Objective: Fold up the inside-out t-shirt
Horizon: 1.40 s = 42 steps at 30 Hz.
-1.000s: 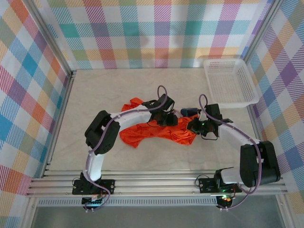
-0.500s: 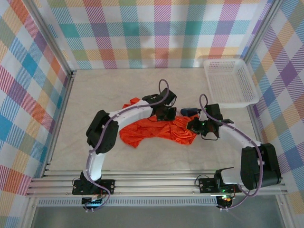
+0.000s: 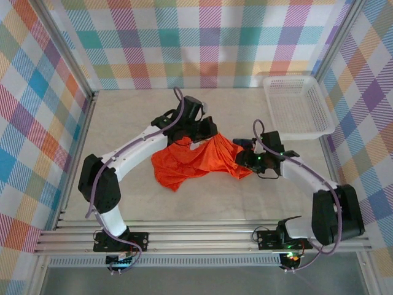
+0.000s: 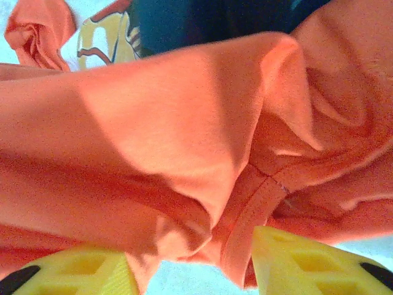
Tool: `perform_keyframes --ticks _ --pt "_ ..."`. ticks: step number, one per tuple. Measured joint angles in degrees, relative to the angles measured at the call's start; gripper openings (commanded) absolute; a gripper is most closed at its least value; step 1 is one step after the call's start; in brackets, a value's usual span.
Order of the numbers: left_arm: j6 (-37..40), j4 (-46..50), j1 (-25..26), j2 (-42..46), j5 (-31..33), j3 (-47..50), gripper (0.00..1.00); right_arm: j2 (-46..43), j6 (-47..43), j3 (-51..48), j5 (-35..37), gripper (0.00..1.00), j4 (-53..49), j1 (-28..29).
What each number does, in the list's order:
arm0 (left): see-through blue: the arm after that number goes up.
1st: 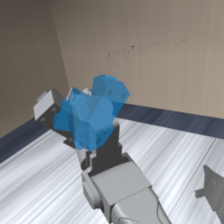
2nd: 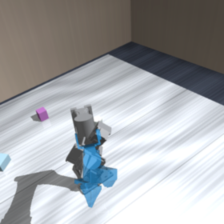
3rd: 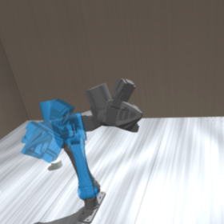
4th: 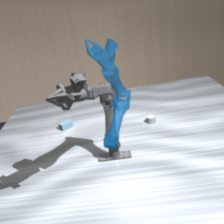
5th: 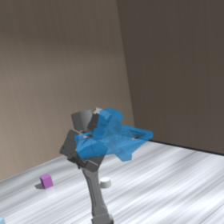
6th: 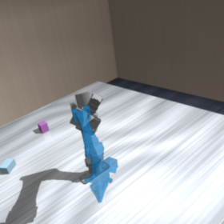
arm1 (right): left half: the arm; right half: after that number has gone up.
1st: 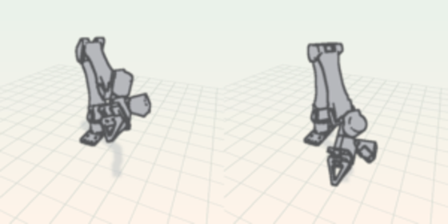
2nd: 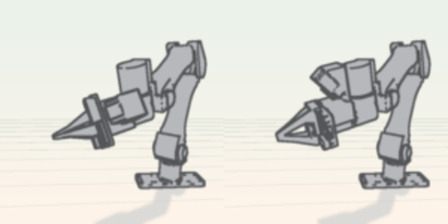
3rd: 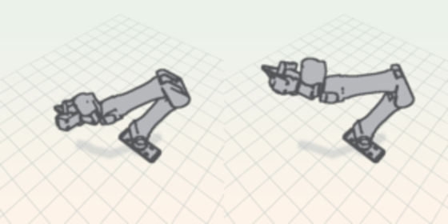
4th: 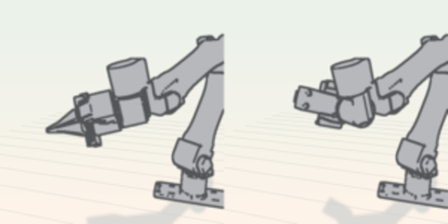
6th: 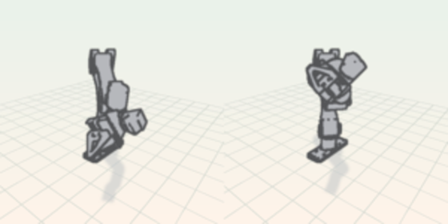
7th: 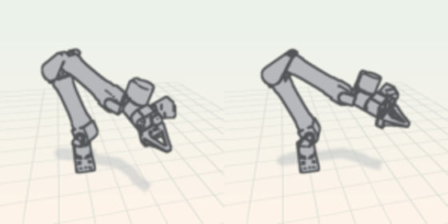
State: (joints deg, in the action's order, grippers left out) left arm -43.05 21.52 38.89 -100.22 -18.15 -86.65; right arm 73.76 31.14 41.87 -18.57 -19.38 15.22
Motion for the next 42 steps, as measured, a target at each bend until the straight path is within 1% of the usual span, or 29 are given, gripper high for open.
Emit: perform_keyframes --ticks 3,5,6,8,11,13,15,17,19,22,27,28,30,32,33,38,42 --pt "-1.92 -3.85 0.00 -1.31 -1.79 3.41 0.00 -4.79 -0.31 1.38 1.73 0.18 -2.49 1.31" --pt "-2.86 -5.51 0.00 -2.51 -2.56 5.25 0.00 -6.82 -0.24 2.54 2.16 0.09 -2.67 3.08" --pt "-3.08 -5.84 0.00 -2.97 -2.73 5.79 0.00 -7.10 -0.44 2.93 2.27 0.08 -2.56 3.76" --pt "-3.50 -6.49 0.00 -3.78 -2.89 6.64 0.00 -6.45 -0.50 3.74 2.49 0.07 -2.36 5.03" --pt "-3.69 -6.93 0.00 -4.31 -2.86 6.82 0.00 -2.45 -0.55 4.98 2.78 0.08 -1.70 7.17" --pt "-3.74 -7.23 0.00 -4.31 -2.89 6.82 0.00 0.59 -0.59 5.95 3.56 0.12 -1.27 8.72" --pt "-3.91 -7.98 0.00 -4.31 -2.89 6.93 0.00 3.43 -0.76 7.08 4.52 0.21 -0.63 10.43" --pt "-3.91 -8.26 0.00 -4.31 -2.93 6.95 0.00 5.77 -1.11 8.00 5.92 0.22 0.44 11.56" --pt "-3.91 -8.26 0.00 -4.31 -3.06 6.99 0.00 7.91 -1.20 8.63 7.28 0.30 1.60 12.33" --pt "-3.91 -8.24 0.00 -4.31 -3.06 7.02 0.00 11.41 -1.66 9.77 9.31 0.36 3.08 12.50" --pt "-3.91 -8.24 0.00 -4.31 -3.06 7.04 0.00 16.35 -1.57 12.17 11.10 0.36 5.44 12.57" --pt "-3.91 -8.24 0.00 -4.31 -3.06 7.04 0.00 16.96 -1.49 12.50 11.34 0.36 6.01 12.57" --pt "-3.91 -8.37 0.00 -4.31 -3.06 7.30 0.00 17.73 -1.16 12.96 11.76 0.28 6.67 12.61" --pt "-3.91 -8.41 -0.04 -4.31 -3.08 7.74 0.00 17.86 -0.57 13.09 12.04 0.08 7.02 12.61" --pt "-3.91 -8.39 -0.07 -4.31 -3.10 7.85 0.00 17.86 -0.31 13.11 12.20 0.00 7.17 12.63" --pt "-3.91 -8.57 -0.66 -4.31 -3.54 8.15 0.00 16.33 1.05 13.11 13.66 0.00 5.86 12.79" --pt "-3.91 -8.61 -2.01 -4.31 -3.91 8.15 0.00 9.09 0.85 13.00 14.56 0.00 2.05 12.76"
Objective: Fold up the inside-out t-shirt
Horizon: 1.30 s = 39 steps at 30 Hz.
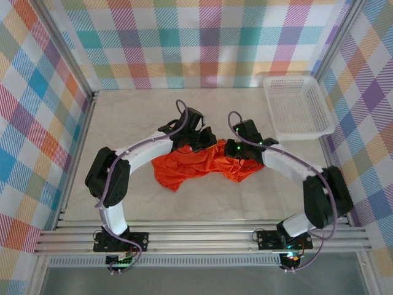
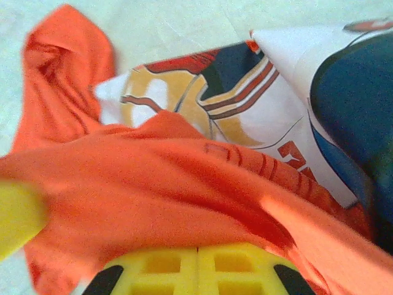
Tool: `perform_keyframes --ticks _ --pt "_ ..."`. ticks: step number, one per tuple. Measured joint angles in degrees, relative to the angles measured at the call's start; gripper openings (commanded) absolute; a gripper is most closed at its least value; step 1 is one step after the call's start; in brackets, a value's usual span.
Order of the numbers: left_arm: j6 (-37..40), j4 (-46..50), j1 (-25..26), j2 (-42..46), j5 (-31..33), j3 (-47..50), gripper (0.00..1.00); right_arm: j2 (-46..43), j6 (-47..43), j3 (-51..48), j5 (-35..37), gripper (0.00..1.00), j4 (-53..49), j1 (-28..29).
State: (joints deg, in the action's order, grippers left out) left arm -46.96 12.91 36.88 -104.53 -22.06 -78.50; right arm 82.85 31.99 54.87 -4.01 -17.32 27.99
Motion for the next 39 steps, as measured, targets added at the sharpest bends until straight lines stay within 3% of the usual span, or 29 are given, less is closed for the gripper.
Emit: perform_keyframes --ticks 7,14,19,21,25,27,29,39 --pt "0.04 -0.02 -1.09 -0.35 -0.81 0.00 0.00 -11.56 -1.40 -0.42 -0.11 0.00 -4.57 0.00" --pt "0.20 -0.22 -1.01 -3.28 -2.58 -0.07 0.00 -24.35 -1.14 -3.89 -10.91 0.00 -4.81 -2.89" --pt "-0.44 -1.46 -1.09 -4.98 -3.08 -0.04 0.00 -28.81 -1.49 -8.61 -13.49 0.00 -2.45 -5.70" --pt "-0.68 -2.51 -1.09 -4.98 -3.43 -0.04 0.00 -27.78 -1.60 -12.68 -12.79 0.00 -2.14 -6.01" --pt "-1.27 -2.84 -1.05 -4.98 -3.56 -0.04 0.00 -20.65 -0.98 -17.07 -11.67 0.21 -3.56 -6.03" --pt "-1.29 -2.84 -1.03 -4.98 -3.61 -0.04 0.00 -19.19 0.02 -17.31 -11.13 0.38 -3.17 -4.87" --pt "-1.27 -2.73 -1.03 -4.98 -3.56 -0.04 0.00 -18.51 1.18 -17.25 -10.23 0.46 -1.38 -2.54" --pt "-1.27 -2.27 -1.03 -4.98 -2.51 -0.04 0.00 -2.27 9.68 -13.88 -2.14 0.58 9.38 9.40"
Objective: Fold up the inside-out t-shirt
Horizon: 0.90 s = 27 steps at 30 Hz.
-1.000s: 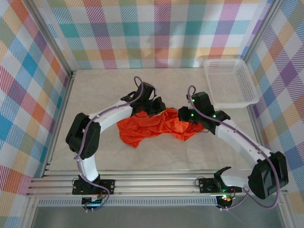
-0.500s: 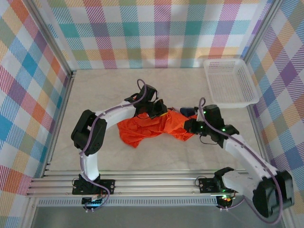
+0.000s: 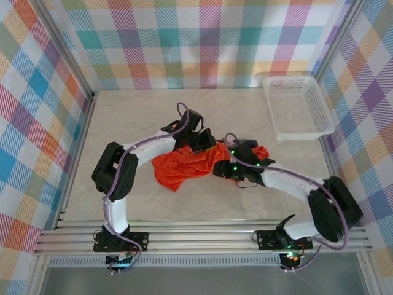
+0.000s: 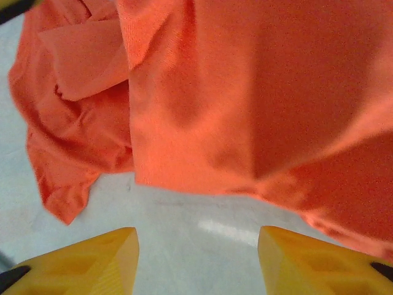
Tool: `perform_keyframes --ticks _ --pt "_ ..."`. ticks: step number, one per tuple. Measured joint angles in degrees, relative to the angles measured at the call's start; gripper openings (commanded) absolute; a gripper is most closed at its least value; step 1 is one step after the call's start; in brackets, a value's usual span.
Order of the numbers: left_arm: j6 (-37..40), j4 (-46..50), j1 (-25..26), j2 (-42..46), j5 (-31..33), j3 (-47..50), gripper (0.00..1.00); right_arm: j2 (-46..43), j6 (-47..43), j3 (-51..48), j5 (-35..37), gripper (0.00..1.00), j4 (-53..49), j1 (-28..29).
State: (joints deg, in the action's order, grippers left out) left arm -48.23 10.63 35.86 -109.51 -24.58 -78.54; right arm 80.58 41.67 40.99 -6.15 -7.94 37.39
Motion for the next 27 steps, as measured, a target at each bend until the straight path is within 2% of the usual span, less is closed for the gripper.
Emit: perform_keyframes --ticks 4,5,6,7,8,12,15,17,20,24,27 --pt "0.07 0.72 0.00 0.02 0.24 -0.02 0.00 6.32 4.61 2.64 3.13 0.59 4.00 1.33" --pt "0.09 1.22 0.00 0.07 0.46 -0.02 0.00 7.58 5.81 3.41 4.07 0.52 4.50 1.33" --pt "0.22 1.51 0.00 0.09 0.61 -0.02 0.00 8.52 6.88 4.07 4.79 0.38 4.85 1.33" --pt "0.28 1.73 0.00 0.09 0.68 -0.02 0.00 9.35 7.63 4.79 5.68 0.16 4.96 1.31" --pt "0.46 1.92 -0.02 0.09 0.83 -0.02 0.00 9.88 8.07 5.40 6.19 0.00 4.76 1.14" --pt "0.92 3.17 -0.52 0.90 0.79 0.02 0.00 7.69 8.02 5.14 6.91 0.00 2.47 -0.85" --pt "0.85 3.13 -1.68 2.62 -0.50 0.33 0.00 -3.32 3.98 -1.42 4.98 0.00 1.03 -6.21" --pt "0.11 2.69 -1.73 3.93 -4.04 0.79 0.00 -12.90 -0.28 -6.12 0.31 0.00 1.42 -12.07" --pt "-1.79 0.09 0.09 5.40 -7.91 1.88 0.00 -19.89 -6.05 -7.78 -4.59 0.00 -0.92 -17.88" --pt "-5.31 -3.69 0.44 6.12 -11.32 3.32 0.00 -18.58 -10.56 -8.33 -7.48 0.00 -3.50 -20.22" --pt "-9.35 -7.21 0.44 6.14 -13.88 4.52 0.00 -13.94 -12.52 -8.17 -8.37 0.00 -3.69 -20.65"
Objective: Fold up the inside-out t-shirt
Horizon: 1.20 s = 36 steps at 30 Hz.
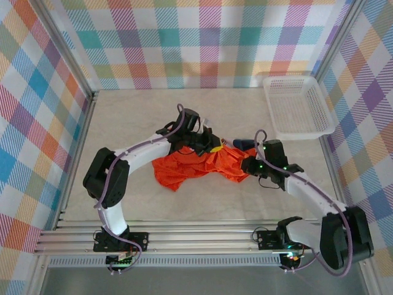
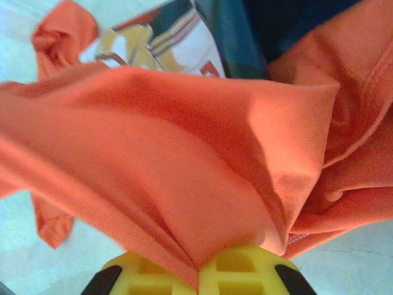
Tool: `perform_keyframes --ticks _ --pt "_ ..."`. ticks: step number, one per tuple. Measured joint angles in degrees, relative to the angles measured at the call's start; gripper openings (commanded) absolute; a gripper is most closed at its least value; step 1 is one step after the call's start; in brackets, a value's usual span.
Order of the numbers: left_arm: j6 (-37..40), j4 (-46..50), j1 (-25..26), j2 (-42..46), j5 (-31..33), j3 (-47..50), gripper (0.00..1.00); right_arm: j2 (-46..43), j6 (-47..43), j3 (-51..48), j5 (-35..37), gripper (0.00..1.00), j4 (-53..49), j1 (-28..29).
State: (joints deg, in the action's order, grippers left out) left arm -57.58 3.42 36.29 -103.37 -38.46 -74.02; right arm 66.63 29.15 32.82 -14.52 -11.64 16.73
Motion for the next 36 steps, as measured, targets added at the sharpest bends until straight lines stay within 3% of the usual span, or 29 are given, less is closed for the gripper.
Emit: perform_keyframes --ticks 1,3,5,8,10,13,14,22,28,32,36 --pt "-1.51 -1.42 0.00 0.00 -0.59 0.52 0.00 2.40 -0.48 0.52 -0.63 0.03 -0.07 -0.02" --pt "-4.42 -3.89 0.02 0.00 -1.46 1.55 0.00 6.69 -1.03 2.10 -1.75 0.18 -0.33 -0.09" --pt "-6.64 -5.97 -0.09 -0.07 -1.53 1.68 0.00 8.63 -1.09 3.28 -2.05 0.39 -1.97 -0.42" --pt "-8.44 -8.94 -0.22 -0.17 -1.55 1.38 0.00 6.34 -0.48 3.37 -2.03 0.48 -5.11 -1.01" --pt "-9.11 -10.05 -0.22 -0.74 -1.57 1.16 0.00 3.23 -0.04 3.87 -1.95 0.46 -7.48 -1.03" --pt "-9.27 -10.95 -0.22 -2.34 -1.38 0.81 0.00 -1.25 0.50 5.33 -2.14 0.22 -9.88 -1.03" --pt "-9.25 -10.95 -0.22 -3.02 -1.33 0.70 0.00 -2.43 0.68 5.68 -2.32 0.22 -10.29 -1.03" --pt "-9.05 -10.47 -0.15 -6.73 -0.52 -0.24 0.00 -5.35 0.98 6.82 -4.26 0.27 -10.19 -0.17" --pt "-9.05 -10.21 0.00 -6.91 -0.31 -1.53 0.00 1.07 3.04 9.18 -4.74 0.28 -5.16 3.17" --pt "-9.05 -10.10 0.07 -6.93 -0.04 -1.68 0.00 6.21 4.26 11.43 -4.55 0.40 -2.16 5.40" --pt "-9.05 -9.73 0.07 -6.93 -0.02 -1.68 0.00 9.88 4.70 13.55 -3.74 0.43 -0.11 6.51"
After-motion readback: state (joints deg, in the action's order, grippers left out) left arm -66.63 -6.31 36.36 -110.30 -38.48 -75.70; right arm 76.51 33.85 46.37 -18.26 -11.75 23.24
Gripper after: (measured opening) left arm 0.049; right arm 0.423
